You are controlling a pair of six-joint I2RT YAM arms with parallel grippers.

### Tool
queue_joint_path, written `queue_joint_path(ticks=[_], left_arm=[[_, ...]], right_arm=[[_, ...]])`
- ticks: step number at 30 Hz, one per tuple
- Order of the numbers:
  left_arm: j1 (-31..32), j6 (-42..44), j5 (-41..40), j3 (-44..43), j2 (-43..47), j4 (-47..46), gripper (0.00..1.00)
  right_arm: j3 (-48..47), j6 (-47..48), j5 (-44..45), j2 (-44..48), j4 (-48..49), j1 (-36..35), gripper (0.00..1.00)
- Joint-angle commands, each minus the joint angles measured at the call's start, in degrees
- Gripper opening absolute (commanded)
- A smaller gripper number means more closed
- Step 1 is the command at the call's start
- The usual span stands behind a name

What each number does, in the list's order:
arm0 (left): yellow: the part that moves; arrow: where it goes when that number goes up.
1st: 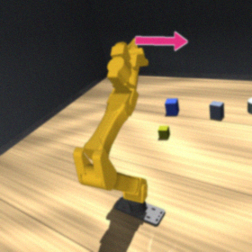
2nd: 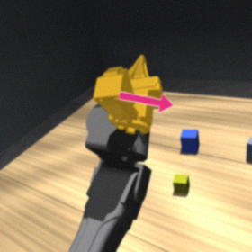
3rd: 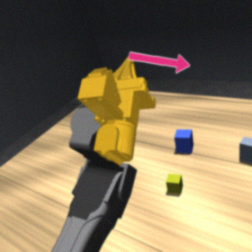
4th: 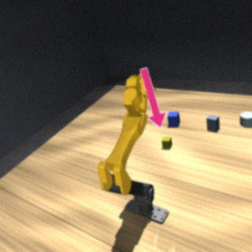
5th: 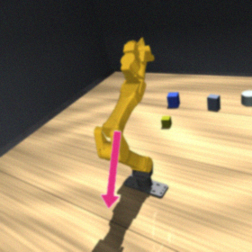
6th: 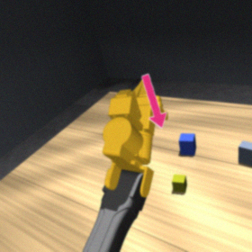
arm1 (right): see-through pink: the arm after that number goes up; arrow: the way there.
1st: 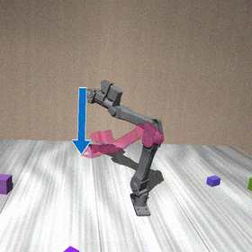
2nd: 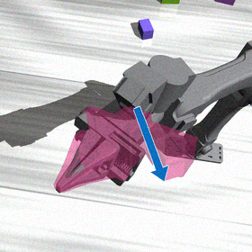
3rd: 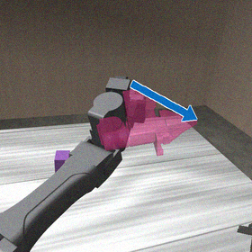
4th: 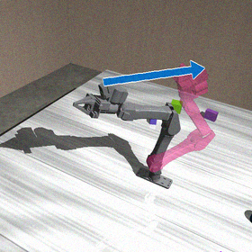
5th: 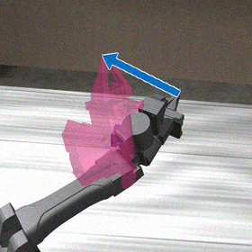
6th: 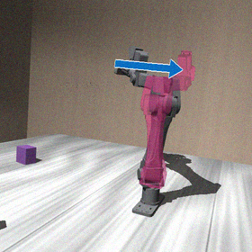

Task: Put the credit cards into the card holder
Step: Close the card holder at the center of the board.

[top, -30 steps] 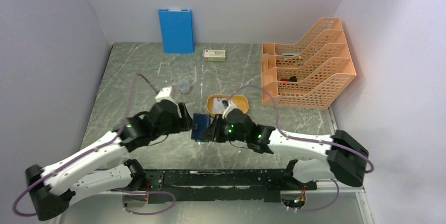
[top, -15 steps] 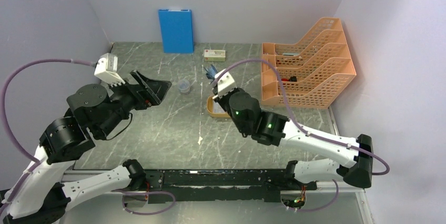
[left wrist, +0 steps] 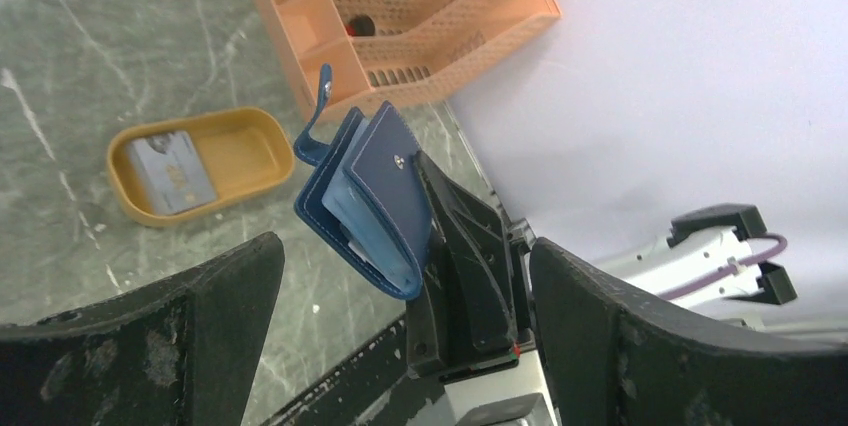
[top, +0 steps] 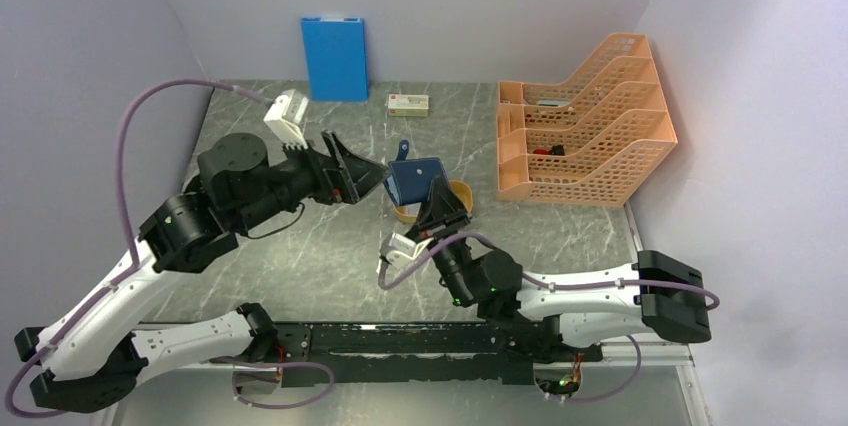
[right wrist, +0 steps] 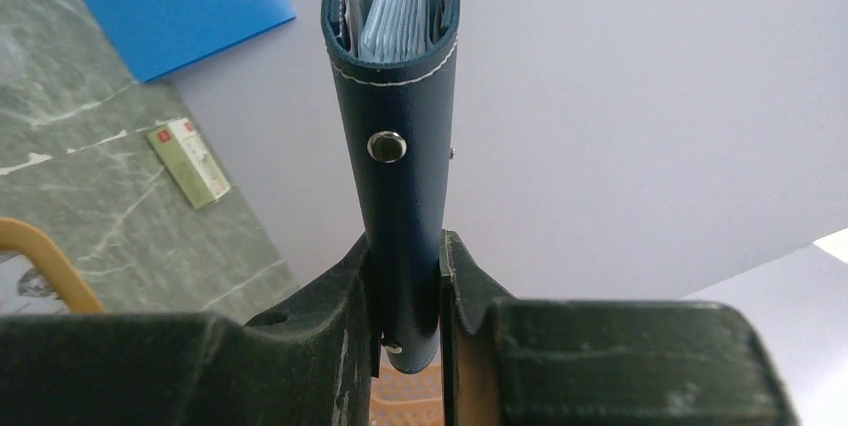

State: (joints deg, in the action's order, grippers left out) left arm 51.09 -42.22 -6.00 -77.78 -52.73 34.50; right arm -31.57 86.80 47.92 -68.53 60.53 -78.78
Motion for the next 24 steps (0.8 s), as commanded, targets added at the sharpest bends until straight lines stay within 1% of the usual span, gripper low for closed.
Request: queue_joint_path(ticks=[1,3,5,8,10,14,15,18,24], left_arm=[[-0.21,-1.61,8.03,0.72,-1.55,-1.68,0.97],[-0.24,-1.32,6.44,-1.22,-2.99,3.74,0.97],[-0.25,-1.92,6.09,-1.18,-3.04,6.19,0.97],[-0.27,-3.85,6.42,2.15,-1.65,1.54,0.97],[-0.28,-5.09,8.71,3.13,-2.02,-1.36,0.97],[-0.27,-5.77,11.79,2.36,-5.47,-0.97,0.97],[-0.23,-6.03,12.54,2.48,-5.99,-1.23,0.95],[-0.26,-7.32,13.72,4.61,-5.54,-3.29,0.86],[-0.21,-9.37,15.21,8.92,-4.75,-6.18,0.64]], right_arm=[[3.21,12.24,-3.13,2.36,14.92,-2.11,0.0],[3.36,13.31,-3.1,2.63,15.08,-2.83,0.0],[3.36,13.92,-3.16,2.87,15.05,-3.24,0.0],[3.24,14.64,-3.72,2.19,15.49,-3.93,0.0],[2.9,15.19,-4.15,1.23,16.38,-4.44,0.0],[2.19,15.89,-4.5,-0.46,17.8,-5.25,0.0],[2.14,15.87,-4.55,-0.6,17.84,-5.36,0.0],[2.21,15.59,-4.35,-0.51,17.53,-5.46,0.0],[2.28,15.15,-3.89,0.16,16.99,-5.46,0.0]])
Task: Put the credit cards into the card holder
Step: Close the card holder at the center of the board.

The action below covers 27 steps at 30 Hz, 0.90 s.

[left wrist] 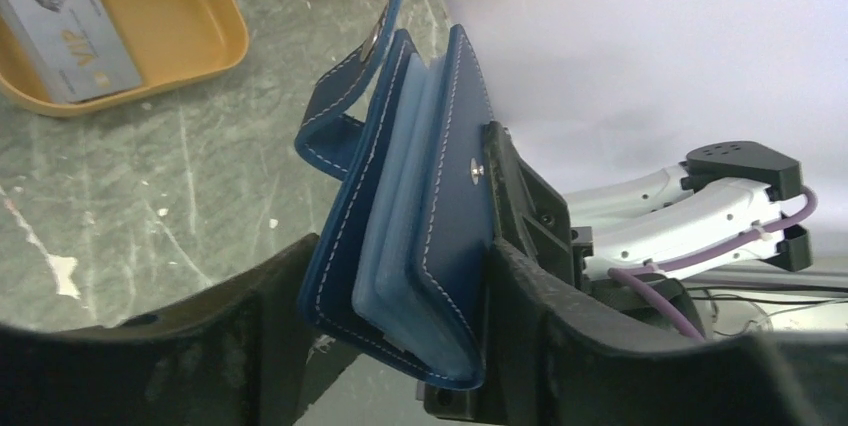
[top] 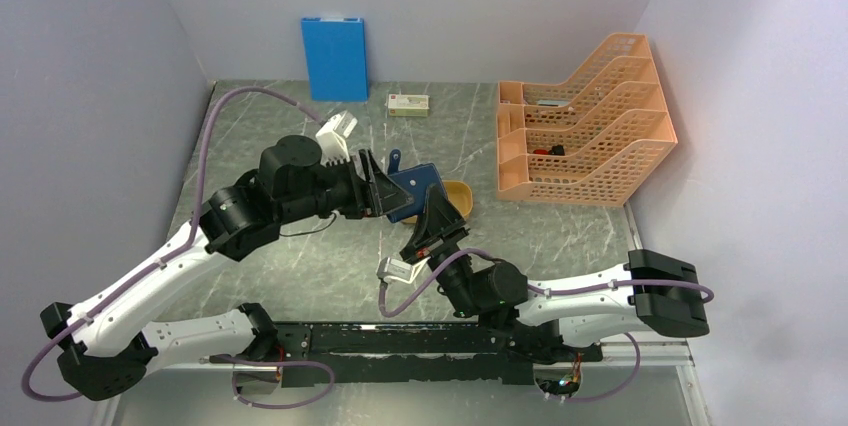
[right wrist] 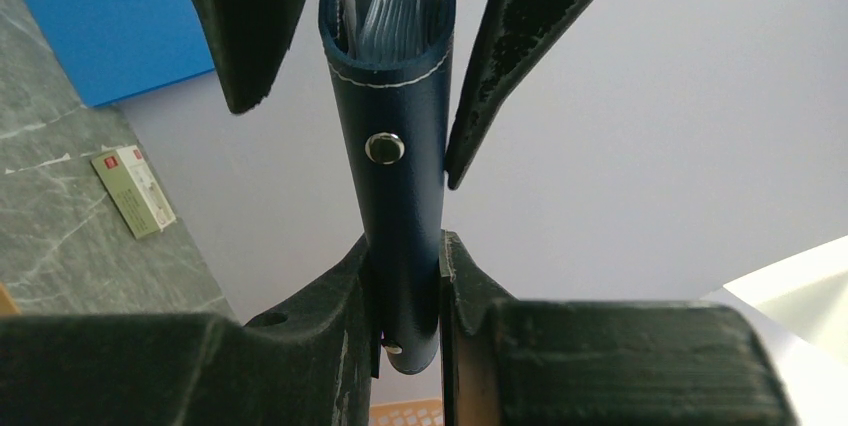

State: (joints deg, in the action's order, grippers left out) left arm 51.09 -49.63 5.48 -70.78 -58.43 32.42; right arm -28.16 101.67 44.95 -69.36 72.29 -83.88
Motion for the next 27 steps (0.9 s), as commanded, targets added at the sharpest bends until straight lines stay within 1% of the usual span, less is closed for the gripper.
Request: queue_joint_path(ticks=[1,6,7,9,10,12,13,14,15,17,19,21,22,23,24,25,27], left_arm=[[-0.27,-2.19,3.89,2.29,0.95,-4.43,0.6],[-0.25,-2.53,3.34,3.49,1.59,-4.99,0.36],[-0.22,-2.3,3.0,3.58,1.92,-4.88,0.29],[-0.27,-1.76,1.93,3.71,2.46,-4.55,0.11],[-0.32,-1.34,1.33,3.77,2.72,-4.48,0.06],[-0.25,-0.22,-0.48,3.7,3.4,-4.19,0.05],[-0.33,0.52,-1.38,3.63,3.67,-3.93,0.05],[-0.27,1.48,-2.39,3.45,3.98,-3.72,0.05],[-0.27,2.35,-3.44,3.0,4.29,-3.19,0.05],[-0.28,4.49,-5.46,2.06,5.1,-1.53,0.05],[-0.32,7.74,-10.04,0.25,6.18,1.38,0.05],[-0.34,11.94,-13.59,-1.74,7.74,4.3,0.05],[-0.33,14.11,-15.27,-2.67,9.03,5.67,0.05],[-0.29,16.68,-15.88,-3.28,10.04,6.69,0.05],[-0.29,19.47,-15.03,-3.59,11.13,7.13,0.05],[-0.31,22.61,-13.37,-3.79,11.98,7.39,0.05],[-0.29,27.58,-7.38,-4.24,13.32,8.52,0.05]], right_arm=[[-1.09,0.29,-0.86,0.98,5.21,-0.33,0.0],[-1.15,0.16,-0.61,0.81,5.84,-0.42,0.0],[-1.19,0.01,-0.46,0.81,5.8,-0.47,0.0],[-1.7,-1.13,0.72,0.92,4.32,-0.57,0.0],[-2.18,-2.44,1.78,1.02,2.76,-0.57,0.03],[-3.65,-6.43,4.92,1.5,-1.96,-1.21,0.38],[-4.91,-9.88,6.76,1.96,-6.77,-1.59,0.54],[-6.81,-13.89,8.57,2.9,-13.18,-1.98,0.89],[-8.07,-20.34,9.6,3.82,-22.53,-2.52,0.98],[-11.45,-32.26,9.83,6.2,-40.42,-4.49,1.0],[-17.92,-48.63,7.61,7.53,-59.68,-5.95,1.0],[-26.41,-66.35,1.49,7.82,-78.55,-6.34,1.0],[-30.26,-73.83,-3.15,8.11,-85.74,-5.87,1.0],[-33.13,-79.75,-8.82,8.83,-90.17,-4.21,1.0],[-35.17,-83.79,-15.36,9.69,-93.39,-2.23,1.0],[-36.94,-87.71,-21.58,10.49,-95.84,0.46,1.0],[-39.99,-92.77,-34.86,12.78,-99.49,6.27,1.0]])
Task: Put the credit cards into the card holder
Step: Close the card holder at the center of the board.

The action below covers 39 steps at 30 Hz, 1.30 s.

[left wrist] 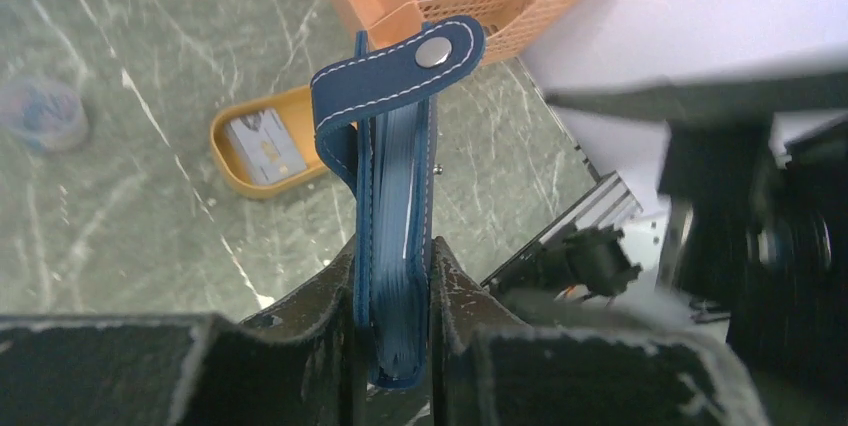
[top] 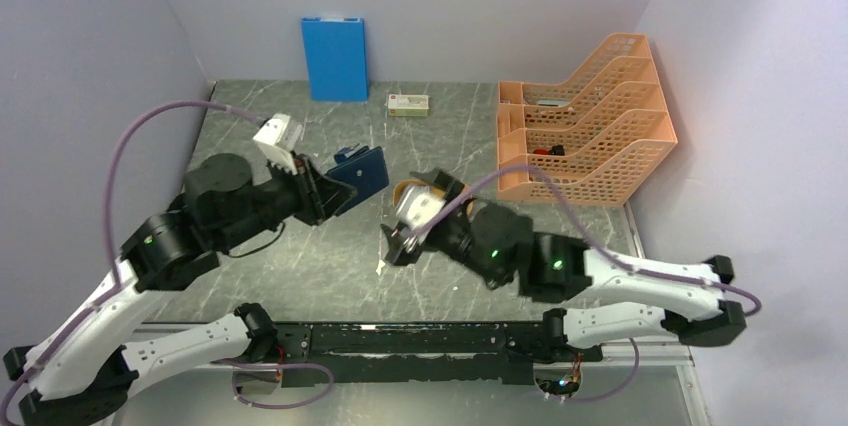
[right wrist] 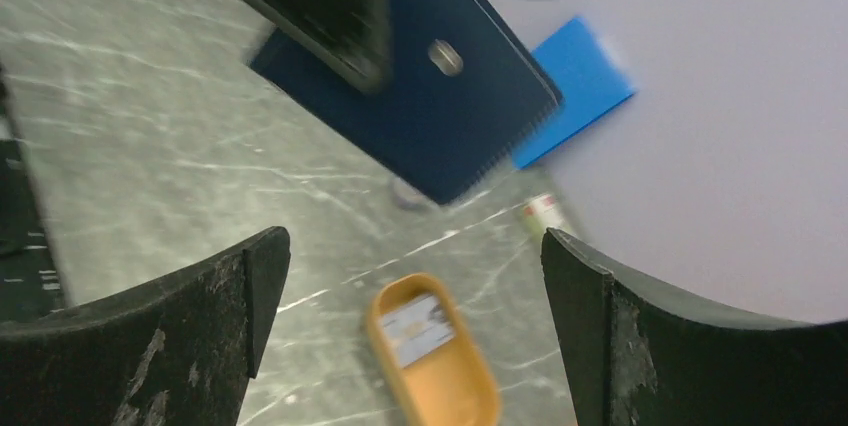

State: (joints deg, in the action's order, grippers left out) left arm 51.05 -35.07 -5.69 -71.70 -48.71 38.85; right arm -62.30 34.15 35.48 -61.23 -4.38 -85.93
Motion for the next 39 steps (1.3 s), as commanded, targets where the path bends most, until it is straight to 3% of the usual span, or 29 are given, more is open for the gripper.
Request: queue_joint_path(ticks=[1,4,8,12,22,30,35,39], left_arm=[[-0.25,15.15,6.8,-3.57,4.05,2.59,0.05],[-0.3,20.53,17.48,-3.14,5.25,3.32,0.05],[-0.25,26.12,31.21,-2.29,5.83,2.57,0.05],[-0.3,31.21,39.42,-1.26,7.3,-0.91,0.05],[-0.25,36.9,48.83,-0.95,4.93,-3.08,0.05],[-0.26,37.61,50.32,-2.12,4.53,-2.97,0.05],[-0.27,38.58,50.06,-2.44,4.91,-1.37,0.05],[-0.29,38.65,50.07,-2.51,5.01,-1.44,0.05]], right_arm=[[-6.78,-27.49,-31.2,5.87,-23.3,10.92,1.0],[-9.51,-32.75,-45.04,9.31,-23.71,16.71,1.0],[-13.3,-37.26,-51.51,11.12,-25.53,18.4,1.0],[-14.15,-40.46,-57.09,10.87,-25.64,18.44,0.99],[-8.53,-48.26,-63.95,9.9,-16.5,18.6,0.95],[-9.72,-48.91,-63.29,6.25,-13.7,18.65,0.93],[-10.46,-49.19,-63.76,4.54,-12.62,18.71,0.84],[-9.93,-49.65,-63.24,4.3,-11.16,18.82,0.7]])
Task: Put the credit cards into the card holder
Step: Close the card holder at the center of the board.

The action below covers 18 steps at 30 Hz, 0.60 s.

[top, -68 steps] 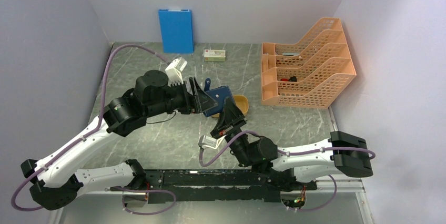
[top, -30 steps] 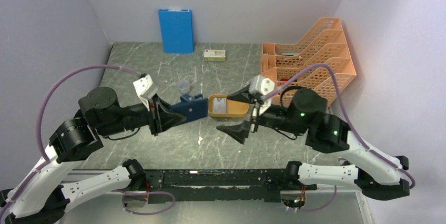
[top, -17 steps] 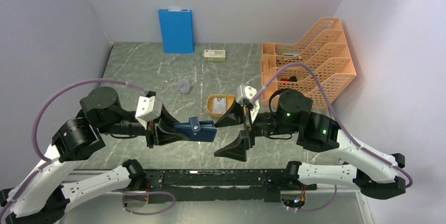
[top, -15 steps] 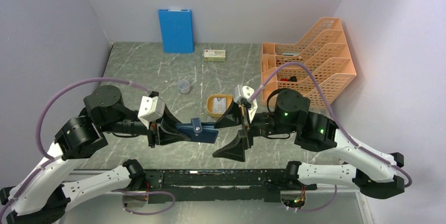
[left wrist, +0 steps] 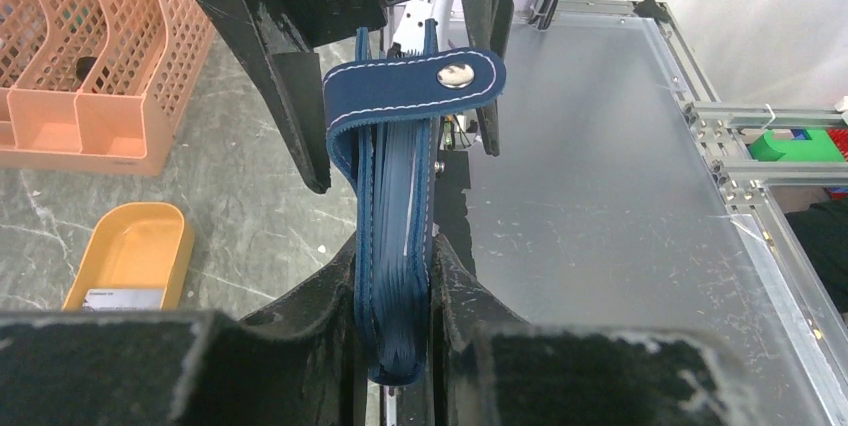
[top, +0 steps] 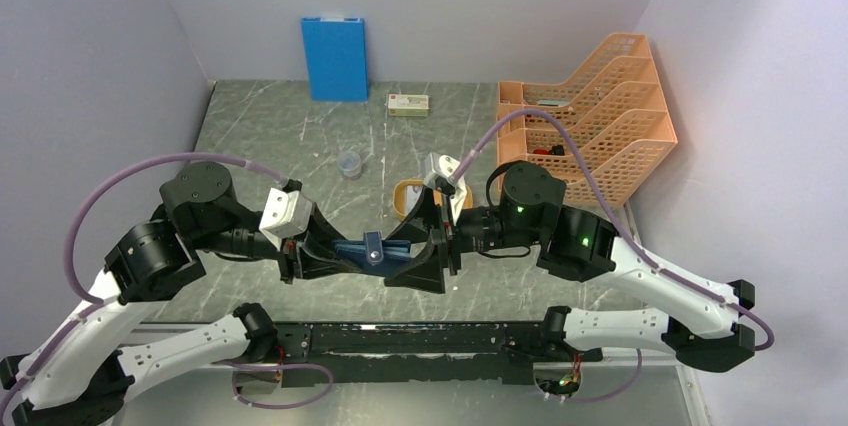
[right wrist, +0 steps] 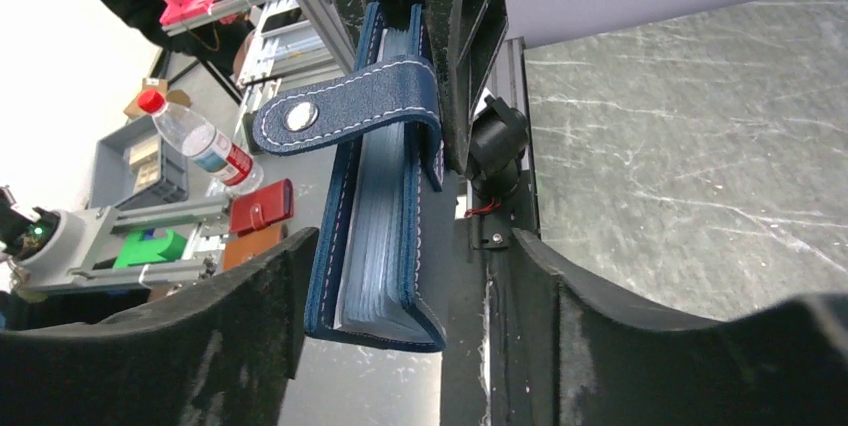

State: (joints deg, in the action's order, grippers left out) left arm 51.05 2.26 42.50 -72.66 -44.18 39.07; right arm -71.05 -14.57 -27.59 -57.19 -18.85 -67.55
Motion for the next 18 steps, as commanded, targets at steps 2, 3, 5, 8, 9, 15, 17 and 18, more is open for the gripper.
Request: queue_joint_path(ticks=[2,3,5,8,9,15,17,18], left_arm=[[-0.32,1.3,1.92,-1.76,0.4,-1.46,0.05],[-0.28,1.12,2.15,-1.87,0.37,-1.57,0.05],[-0.25,0.91,2.16,-2.02,0.45,-1.84,0.05],[-0.25,1.07,2.15,-2.37,0.26,-1.65,0.05],[-0.25,1.13,2.16,-2.39,0.16,-1.63,0.05],[-0.32,1.16,1.95,-2.35,0.11,-1.85,0.05],[-0.24,1.12,1.61,-2.31,0.13,-1.96,0.05],[-0.25,1.04,1.19,-2.34,0.17,-2.04,0.05]], right_arm=[[-0.57,-1.33,0.13,0.48,4.75,0.46,0.62],[-0.57,-1.42,0.12,0.45,4.97,0.56,0.6],[-0.82,-1.47,-0.1,0.12,4.96,0.58,0.58],[-0.81,-1.96,-0.27,-0.39,5.16,0.57,0.57],[-0.91,-2.1,-0.05,-0.64,4.98,0.58,0.57],[-0.47,-2.6,-0.83,-0.74,5.55,0.52,0.33],[-0.4,-3.01,-1.72,-0.98,5.99,0.51,0.2],[-0.14,-3.64,-2.41,-0.95,6.64,0.57,0.13]])
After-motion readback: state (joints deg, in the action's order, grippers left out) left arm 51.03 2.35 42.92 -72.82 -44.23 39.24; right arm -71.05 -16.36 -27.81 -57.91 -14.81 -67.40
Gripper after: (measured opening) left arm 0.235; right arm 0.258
